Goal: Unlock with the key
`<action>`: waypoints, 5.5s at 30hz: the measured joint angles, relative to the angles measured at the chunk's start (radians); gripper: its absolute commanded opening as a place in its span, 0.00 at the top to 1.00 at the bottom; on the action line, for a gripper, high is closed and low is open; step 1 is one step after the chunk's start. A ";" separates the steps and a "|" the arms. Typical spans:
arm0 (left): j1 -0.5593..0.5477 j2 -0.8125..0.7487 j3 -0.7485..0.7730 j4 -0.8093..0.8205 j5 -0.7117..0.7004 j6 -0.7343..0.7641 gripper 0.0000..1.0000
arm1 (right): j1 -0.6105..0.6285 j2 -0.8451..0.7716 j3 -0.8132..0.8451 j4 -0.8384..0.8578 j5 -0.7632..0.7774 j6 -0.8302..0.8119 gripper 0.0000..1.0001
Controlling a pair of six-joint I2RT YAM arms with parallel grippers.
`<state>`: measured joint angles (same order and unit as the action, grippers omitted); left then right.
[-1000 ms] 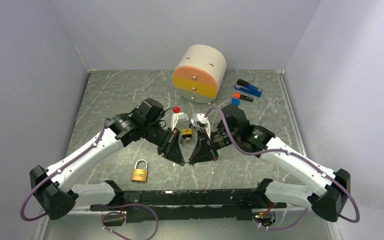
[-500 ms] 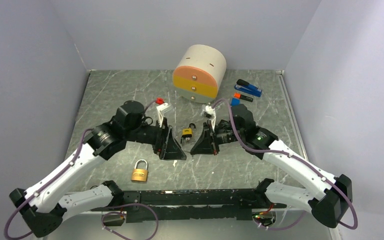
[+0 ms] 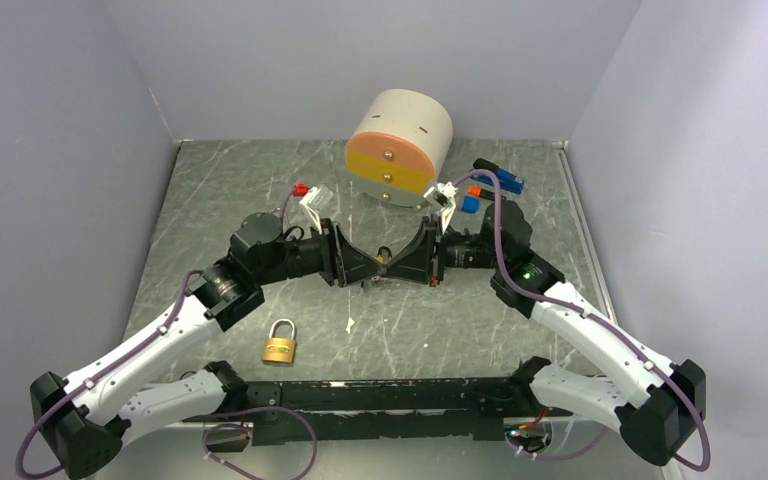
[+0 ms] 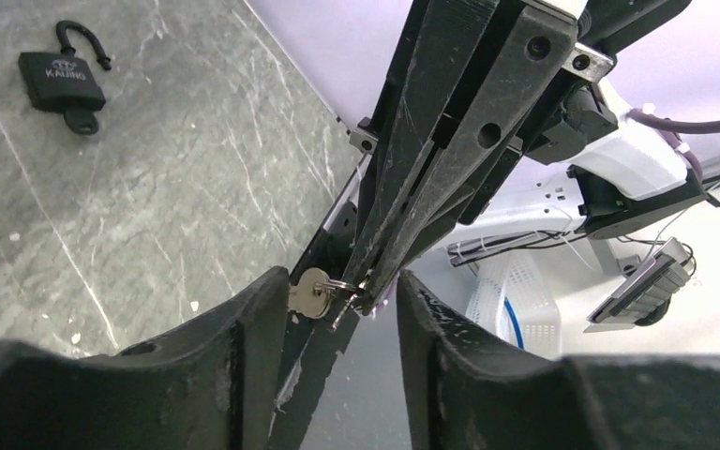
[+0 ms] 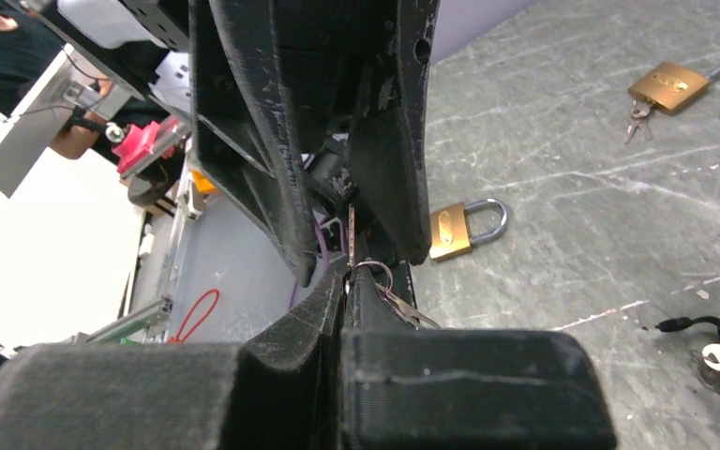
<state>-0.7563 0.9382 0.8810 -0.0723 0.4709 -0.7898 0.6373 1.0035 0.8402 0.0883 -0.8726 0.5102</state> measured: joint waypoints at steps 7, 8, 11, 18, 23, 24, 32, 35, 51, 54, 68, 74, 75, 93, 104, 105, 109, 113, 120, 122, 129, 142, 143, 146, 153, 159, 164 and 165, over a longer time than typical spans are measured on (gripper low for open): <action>0.003 0.013 0.017 0.047 0.002 -0.011 0.93 | -0.016 -0.002 -0.002 0.039 -0.003 0.058 1.00; 0.005 0.014 0.019 0.046 0.000 -0.006 0.97 | -0.016 -0.003 -0.002 0.048 -0.005 0.061 1.00; 0.004 0.014 0.026 0.046 0.002 -0.004 0.97 | -0.018 -0.008 -0.002 0.053 -0.005 0.070 1.00; 0.000 0.011 0.060 -0.009 -0.026 0.038 0.98 | -0.028 -0.010 0.001 0.039 0.024 0.072 0.45; -0.003 0.057 0.211 -0.313 -0.215 0.096 0.98 | -0.033 -0.009 0.047 -0.143 0.213 0.012 0.42; -0.003 0.088 0.258 -0.389 -0.267 0.100 0.98 | -0.033 -0.005 0.066 -0.189 0.267 0.004 0.42; -0.005 0.516 0.525 -0.945 -0.557 0.071 0.97 | -0.035 0.058 0.137 -0.373 0.483 -0.020 0.43; -0.016 0.594 0.511 -1.029 -0.575 0.071 0.97 | -0.035 0.060 0.136 -0.399 0.507 -0.024 0.40; -0.027 0.185 0.330 -0.584 -0.242 0.315 0.97 | -0.035 0.027 0.015 -0.076 0.188 0.035 0.27; -0.027 0.154 0.306 -0.479 -0.143 0.345 0.98 | -0.035 0.027 0.015 0.027 0.118 0.073 0.31; -0.027 0.091 0.300 -0.234 0.081 0.359 0.97 | -0.032 0.013 -0.014 0.243 -0.063 0.162 0.65; -0.027 0.089 0.300 -0.222 0.092 0.359 0.97 | -0.031 0.011 -0.029 0.280 -0.099 0.182 0.97; -0.027 0.088 0.300 -0.224 0.092 0.359 0.98 | -0.029 0.011 -0.029 0.285 -0.102 0.182 1.00; -0.030 0.043 0.339 -0.525 -0.589 0.150 0.06 | -0.026 -0.053 -0.066 0.177 0.061 0.095 1.00; -0.021 0.173 0.170 -1.038 -0.923 -0.332 0.06 | -0.026 -0.060 -0.084 0.060 0.143 0.030 1.00; -0.017 0.178 0.132 -1.047 -0.909 -0.352 0.06 | -0.026 -0.059 -0.084 0.057 0.143 0.028 1.00; 0.020 0.208 0.004 -1.045 -0.831 -0.413 0.06 | -0.026 -0.046 -0.084 0.045 0.143 0.023 1.00; 0.064 0.246 -0.066 -1.013 -0.776 -0.445 0.06 | -0.026 -0.032 -0.084 0.032 0.143 0.021 1.00; 0.121 0.327 -0.190 -0.875 -0.702 -0.444 0.06 | -0.026 -0.031 -0.084 0.023 0.144 0.015 1.00; 0.126 0.329 -0.211 -0.852 -0.695 -0.434 0.06 | -0.026 -0.031 -0.084 0.020 0.146 0.013 1.00; 0.134 0.333 -0.225 -0.855 -0.674 -0.401 0.31 | -0.026 -0.029 -0.084 0.017 0.159 0.009 1.00; 0.135 0.426 -0.122 -0.861 -0.624 -0.514 0.06 | -0.026 -0.017 -0.084 0.001 0.169 -0.007 1.00; 0.135 0.426 -0.112 -0.861 -0.630 -0.519 0.06 | -0.026 -0.017 -0.084 -0.004 0.171 -0.011 1.00; 0.135 0.423 -0.101 -0.861 -0.653 -0.535 0.08 | -0.026 -0.017 -0.084 -0.018 0.185 -0.016 1.00; 0.135 0.395 -0.101 -0.861 -0.681 -0.513 0.41 | -0.027 -0.017 -0.084 -0.030 0.189 -0.025 1.00; 0.135 0.397 -0.092 -0.841 -0.721 -0.485 0.50 | -0.027 -0.017 -0.085 -0.030 0.188 -0.025 1.00; 0.136 0.482 -0.060 -0.849 -0.758 -0.486 0.53 | -0.027 -0.018 -0.088 -0.029 0.188 -0.027 1.00; 0.138 0.497 -0.060 -0.845 -0.760 -0.484 0.53 | -0.027 -0.019 -0.089 -0.030 0.188 -0.028 1.00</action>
<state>-0.6186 1.4357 0.8211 -0.9176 -0.2886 -1.2739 0.6102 0.9840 0.7509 0.0586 -0.6842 0.4824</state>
